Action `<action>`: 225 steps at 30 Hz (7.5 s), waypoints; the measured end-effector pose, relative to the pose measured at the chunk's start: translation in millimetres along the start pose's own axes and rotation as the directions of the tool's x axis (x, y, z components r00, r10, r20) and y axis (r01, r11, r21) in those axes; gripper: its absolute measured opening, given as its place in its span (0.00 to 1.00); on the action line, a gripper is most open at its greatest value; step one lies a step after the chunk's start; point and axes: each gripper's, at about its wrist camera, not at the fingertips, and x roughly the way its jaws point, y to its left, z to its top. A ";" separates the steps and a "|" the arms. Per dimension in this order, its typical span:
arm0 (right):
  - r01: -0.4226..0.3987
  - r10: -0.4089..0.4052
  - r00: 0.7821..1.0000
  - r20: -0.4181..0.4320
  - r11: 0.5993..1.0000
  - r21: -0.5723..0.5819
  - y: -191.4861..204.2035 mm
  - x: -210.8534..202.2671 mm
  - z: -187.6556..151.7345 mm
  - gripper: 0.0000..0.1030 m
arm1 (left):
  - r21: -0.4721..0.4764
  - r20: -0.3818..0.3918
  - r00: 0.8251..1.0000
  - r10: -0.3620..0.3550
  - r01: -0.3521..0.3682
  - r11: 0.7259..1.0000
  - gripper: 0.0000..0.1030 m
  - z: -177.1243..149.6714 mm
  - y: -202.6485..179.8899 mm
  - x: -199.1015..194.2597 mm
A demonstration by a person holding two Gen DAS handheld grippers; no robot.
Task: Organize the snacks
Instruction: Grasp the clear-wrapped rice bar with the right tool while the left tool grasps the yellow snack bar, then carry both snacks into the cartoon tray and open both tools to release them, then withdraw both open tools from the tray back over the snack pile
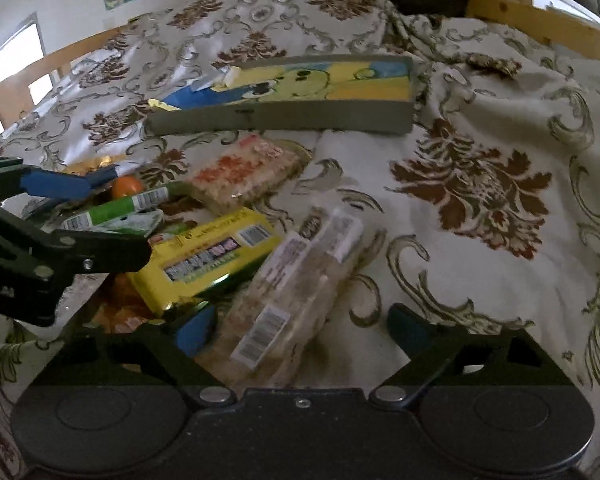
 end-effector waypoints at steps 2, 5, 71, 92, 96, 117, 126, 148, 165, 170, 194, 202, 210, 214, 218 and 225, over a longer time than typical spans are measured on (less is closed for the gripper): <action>0.020 -0.020 1.000 0.002 1.000 0.000 -1.1 -2.0 -1.0 0.70 | 0.015 -0.010 1.000 -0.017 0.017 1.000 1.00 1.4 -3.3 4.8; 0.051 -0.051 0.999 0.015 0.999 0.003 -4.3 -5.7 -1.4 0.47 | 0.036 -0.029 0.999 -0.031 0.032 0.999 1.00 1.9 -11.3 12.2; -0.025 -0.005 0.979 0.204 0.990 0.142 -41.1 -14.4 15.2 0.39 | -0.306 0.035 0.988 -0.150 0.154 0.939 0.52 13.0 7.3 18.7; -0.129 0.057 0.916 0.396 0.979 0.157 -64.3 42.8 129.5 0.39 | -0.378 0.153 0.987 0.052 0.010 0.926 0.52 118.8 59.1 68.5; -0.161 0.101 0.906 0.411 0.980 0.114 -71.9 75.4 158.3 0.39 | -0.400 0.158 0.983 0.091 -0.021 0.916 0.52 144.0 72.8 97.5; -0.035 0.019 0.960 0.279 0.998 0.053 -77.7 154.1 172.5 0.38 | -0.476 -0.026 0.988 0.155 -0.149 0.867 0.52 162.9 88.8 202.0; -0.008 0.019 0.948 0.318 0.999 -0.034 -71.3 158.1 169.7 0.53 | -0.466 -0.023 0.983 0.182 -0.172 0.868 0.66 157.2 84.8 204.0; 0.040 -0.056 0.919 0.391 0.998 0.048 -51.2 60.5 145.4 0.99 | -0.528 0.186 0.906 0.379 -0.233 0.817 1.00 95.1 68.3 59.6; 0.061 -0.063 0.915 0.398 0.998 0.016 2.0 -10.9 74.8 0.99 | -0.567 0.156 0.814 0.560 -0.390 0.725 1.00 -4.9 52.4 -58.2; 0.062 -0.055 0.905 0.422 0.998 -0.002 19.3 -34.7 51.4 0.99 | -0.573 0.151 0.808 0.569 -0.397 0.717 1.00 -30.8 51.7 -84.5; 0.091 -0.092 0.934 0.345 0.996 0.017 92.5 -95.9 -42.0 0.99 | -0.383 0.139 0.881 0.453 -0.374 0.845 1.00 -116.3 44.2 -144.4; 0.110 -0.107 0.938 0.331 0.994 0.011 94.3 -95.1 -46.3 0.99 | -0.398 0.106 0.898 0.427 -0.355 0.846 1.00 -121.9 48.5 -140.5; 0.091 -0.090 0.952 0.292 0.996 0.010 92.9 -87.0 -47.4 0.99 | -0.385 0.090 0.904 0.417 -0.355 0.852 1.00 -123.3 45.4 -137.0; 0.081 -0.081 0.959 0.273 0.997 0.009 92.1 -82.8 -47.6 0.99 | -0.385 0.082 0.905 0.417 -0.357 0.851 1.00 -122.7 44.9 -134.6; 0.079 -0.079 0.959 0.271 0.997 0.012 91.9 -81.5 -48.0 0.99 | -0.383 0.083 0.905 0.417 -0.357 0.852 1.00 -122.5 44.8 -134.3; 0.079 -0.079 0.960 0.270 0.997 0.010 92.0 -81.6 -47.9 0.99 | -0.386 0.083 0.905 0.417 -0.357 0.851 1.00 -122.3 44.6 -134.1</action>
